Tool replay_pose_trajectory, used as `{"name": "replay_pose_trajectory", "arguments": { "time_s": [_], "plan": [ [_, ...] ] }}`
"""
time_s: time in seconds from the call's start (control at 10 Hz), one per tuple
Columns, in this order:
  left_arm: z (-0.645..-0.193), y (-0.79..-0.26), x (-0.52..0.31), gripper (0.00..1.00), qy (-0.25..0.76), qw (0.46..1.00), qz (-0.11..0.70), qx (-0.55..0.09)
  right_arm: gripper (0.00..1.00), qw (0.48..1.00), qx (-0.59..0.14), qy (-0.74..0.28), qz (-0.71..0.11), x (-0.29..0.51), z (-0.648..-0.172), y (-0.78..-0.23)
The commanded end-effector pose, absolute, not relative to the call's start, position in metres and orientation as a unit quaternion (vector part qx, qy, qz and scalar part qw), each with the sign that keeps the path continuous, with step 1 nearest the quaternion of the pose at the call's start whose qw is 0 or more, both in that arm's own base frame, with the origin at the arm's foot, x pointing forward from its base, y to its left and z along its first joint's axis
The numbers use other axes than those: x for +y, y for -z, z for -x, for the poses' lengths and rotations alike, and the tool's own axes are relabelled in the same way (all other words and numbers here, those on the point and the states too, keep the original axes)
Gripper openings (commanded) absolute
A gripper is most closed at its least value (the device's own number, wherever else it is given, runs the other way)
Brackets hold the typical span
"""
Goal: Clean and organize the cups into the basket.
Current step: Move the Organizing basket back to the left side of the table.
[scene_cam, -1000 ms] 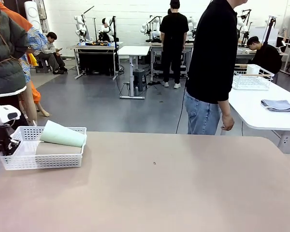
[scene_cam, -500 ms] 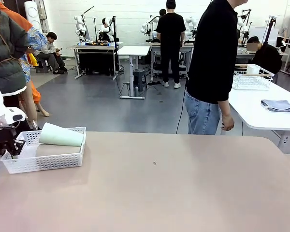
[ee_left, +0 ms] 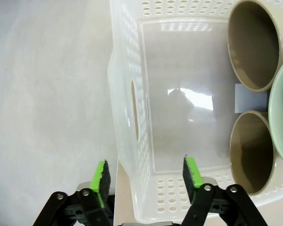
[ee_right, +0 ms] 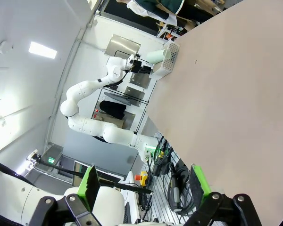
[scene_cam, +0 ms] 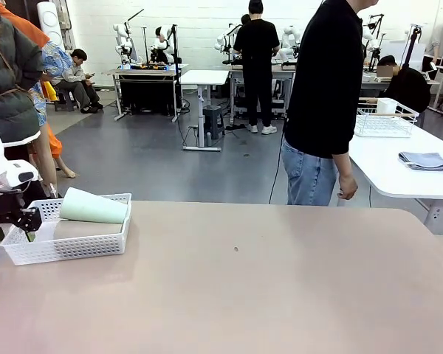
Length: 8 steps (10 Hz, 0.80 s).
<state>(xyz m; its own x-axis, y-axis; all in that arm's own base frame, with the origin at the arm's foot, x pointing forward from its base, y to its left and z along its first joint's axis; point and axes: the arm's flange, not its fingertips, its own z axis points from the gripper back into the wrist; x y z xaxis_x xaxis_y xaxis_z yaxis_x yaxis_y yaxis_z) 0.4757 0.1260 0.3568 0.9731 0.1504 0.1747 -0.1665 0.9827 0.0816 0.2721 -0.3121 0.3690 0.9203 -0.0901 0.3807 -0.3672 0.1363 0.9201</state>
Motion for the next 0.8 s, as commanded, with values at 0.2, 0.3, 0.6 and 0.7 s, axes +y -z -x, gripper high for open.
{"name": "replay_pose_trajectory", "arguments": {
  "time_s": [0.2, 0.3, 0.6, 0.7],
  "plan": [
    [-0.371, -0.440, 0.080, 1.00, -0.198, 0.958, -0.092, -0.187, 1.00, 0.737, -0.173, -0.085, -0.648, -0.308, -0.271, -0.369],
    [-0.335, -0.459, 0.075, 1.00, -0.192, 0.954, -0.088, -0.214, 1.00, 0.737, -0.173, -0.085, -0.648, -0.308, -0.271, -0.369],
    [-0.248, -0.475, 0.051, 1.00, -0.092, 0.969, -0.056, -0.224, 1.00, 0.737, -0.173, -0.085, -0.648, -0.308, -0.271, -0.369],
    [-0.235, -0.470, 0.047, 1.00, -0.068, 0.972, -0.070, -0.215, 1.00, 0.737, -0.173, -0.085, -0.648, -0.308, -0.271, -0.369]
  ]
}}
